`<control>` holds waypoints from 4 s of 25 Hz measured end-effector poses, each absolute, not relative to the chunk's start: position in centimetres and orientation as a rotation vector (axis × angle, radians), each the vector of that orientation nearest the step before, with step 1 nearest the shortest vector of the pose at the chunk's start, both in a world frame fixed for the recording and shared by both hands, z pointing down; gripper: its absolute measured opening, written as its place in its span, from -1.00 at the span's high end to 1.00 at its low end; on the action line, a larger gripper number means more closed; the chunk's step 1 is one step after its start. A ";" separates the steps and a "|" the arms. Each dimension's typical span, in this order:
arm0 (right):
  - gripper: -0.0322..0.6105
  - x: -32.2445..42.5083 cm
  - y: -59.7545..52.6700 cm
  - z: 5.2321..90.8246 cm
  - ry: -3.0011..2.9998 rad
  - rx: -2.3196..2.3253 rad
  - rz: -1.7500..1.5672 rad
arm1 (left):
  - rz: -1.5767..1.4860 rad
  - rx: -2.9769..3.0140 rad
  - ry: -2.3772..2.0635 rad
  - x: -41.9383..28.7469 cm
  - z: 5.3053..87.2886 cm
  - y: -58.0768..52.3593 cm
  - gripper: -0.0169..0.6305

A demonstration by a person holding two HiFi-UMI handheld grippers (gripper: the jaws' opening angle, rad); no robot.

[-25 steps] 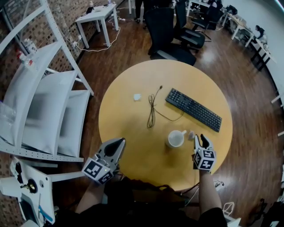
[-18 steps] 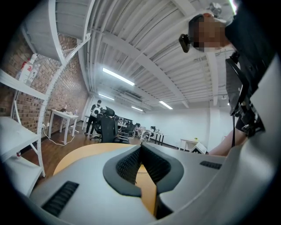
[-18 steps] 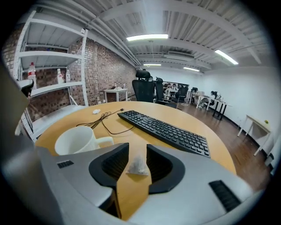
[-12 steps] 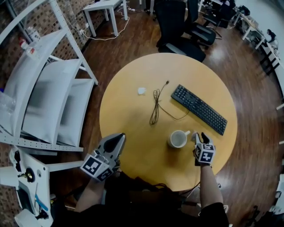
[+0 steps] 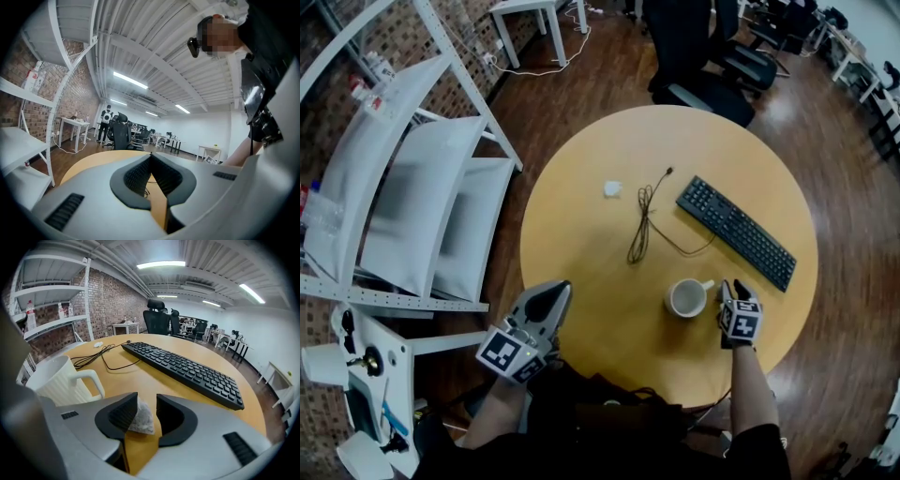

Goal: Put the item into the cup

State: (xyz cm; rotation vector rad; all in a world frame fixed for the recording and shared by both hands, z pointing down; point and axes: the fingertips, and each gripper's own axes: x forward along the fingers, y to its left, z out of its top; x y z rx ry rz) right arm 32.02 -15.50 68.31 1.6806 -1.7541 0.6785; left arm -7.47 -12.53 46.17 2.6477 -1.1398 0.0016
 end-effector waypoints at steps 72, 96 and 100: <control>0.90 22.0 -11.1 51.0 -2.090 1.860 0.325 | -0.131 2.697 -0.919 -9.4 44.2 -13.8 0.97; 0.90 17.8 -13.3 54.7 -2.135 1.729 0.385 | -0.091 2.622 -1.041 -13.4 45.9 -12.2 0.97; 0.90 17.8 -13.2 55.5 -2.119 1.734 0.403 | -0.086 2.598 -1.069 -14.2 46.1 -11.8 0.97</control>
